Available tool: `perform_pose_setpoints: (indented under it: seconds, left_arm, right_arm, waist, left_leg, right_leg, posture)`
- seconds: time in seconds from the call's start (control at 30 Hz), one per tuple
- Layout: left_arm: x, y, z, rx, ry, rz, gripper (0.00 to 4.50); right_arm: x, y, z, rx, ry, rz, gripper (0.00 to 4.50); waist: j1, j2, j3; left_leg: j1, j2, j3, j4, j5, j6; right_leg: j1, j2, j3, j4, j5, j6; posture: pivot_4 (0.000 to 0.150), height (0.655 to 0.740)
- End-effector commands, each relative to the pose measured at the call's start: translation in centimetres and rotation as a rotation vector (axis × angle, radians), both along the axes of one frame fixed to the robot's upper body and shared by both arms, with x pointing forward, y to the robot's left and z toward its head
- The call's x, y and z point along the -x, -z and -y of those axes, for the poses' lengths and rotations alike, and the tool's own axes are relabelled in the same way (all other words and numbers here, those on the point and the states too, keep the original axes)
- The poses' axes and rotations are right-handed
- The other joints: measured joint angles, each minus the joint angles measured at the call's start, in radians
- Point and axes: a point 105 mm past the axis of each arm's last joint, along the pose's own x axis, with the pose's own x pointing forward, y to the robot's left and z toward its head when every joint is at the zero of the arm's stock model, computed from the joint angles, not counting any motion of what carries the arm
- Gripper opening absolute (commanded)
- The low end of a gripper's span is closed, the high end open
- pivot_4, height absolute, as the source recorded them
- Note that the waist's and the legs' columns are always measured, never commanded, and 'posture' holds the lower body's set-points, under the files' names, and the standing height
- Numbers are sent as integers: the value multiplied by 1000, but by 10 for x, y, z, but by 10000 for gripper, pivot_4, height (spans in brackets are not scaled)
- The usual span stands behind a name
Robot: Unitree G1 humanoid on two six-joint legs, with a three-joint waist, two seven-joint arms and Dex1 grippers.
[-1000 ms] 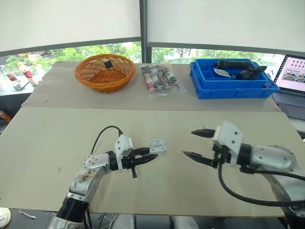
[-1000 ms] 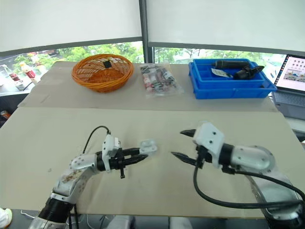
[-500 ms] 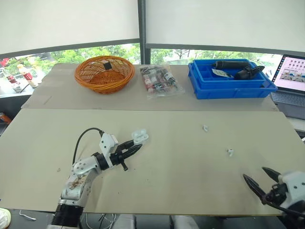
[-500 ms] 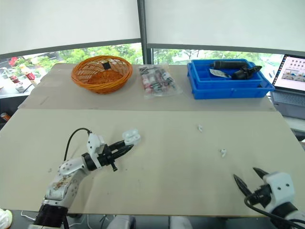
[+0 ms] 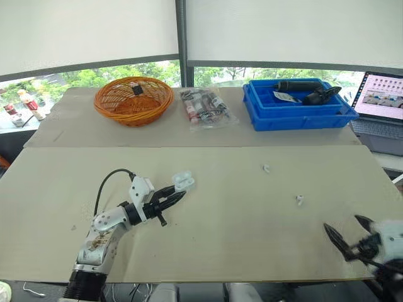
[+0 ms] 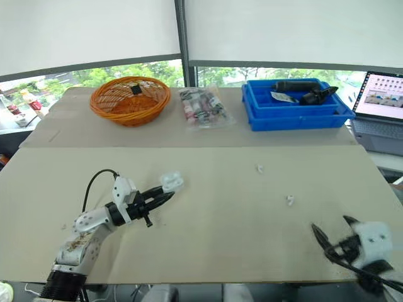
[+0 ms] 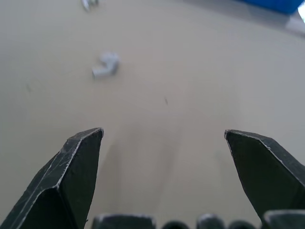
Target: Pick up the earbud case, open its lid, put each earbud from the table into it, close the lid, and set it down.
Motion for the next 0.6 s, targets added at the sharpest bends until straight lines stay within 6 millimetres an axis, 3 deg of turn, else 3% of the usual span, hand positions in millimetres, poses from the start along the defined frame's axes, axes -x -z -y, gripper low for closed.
perform_pose_setpoints:
  seconds: [0.03,0.23,0.43,0.6]
  left_arm:
    - [2,-12,3,-4,21,53,5176]
    - [3,-12,12,-11,59,55,5176]
    - [2,-10,13,-13,65,55,5176]
    - [3,-8,14,-11,68,50,5176]
  right_arm:
    - [-25,-23,-25,24,-31,54,45000]
    - [-97,-31,-56,-10,-10,52,45000]
    - [-136,-20,-72,-63,11,-8,45000]
    - [-155,-10,-79,-82,41,-28,45000]
  waist:
    - [7,1,0]
    - [20,1,0]
    - [17,1,0]
    - [15,1,0]
  left_leg:
    - [0,0,0,0,0,0]
    - [-2,-1,-1,1,0,0]
    - [-4,-1,-1,0,0,0]
    - [-5,-1,-1,0,0,0]
  right_leg:
    - [0,0,0,0,0,0]
    - [-1,-2,-1,-5,1,1]
    - [-2,-2,-2,-6,1,1]
    - [-3,-2,-1,-6,1,1]
  posture:
    - [1500,7054]
    - [1500,7054]
    - [1500,7054]
    - [1500,7054]
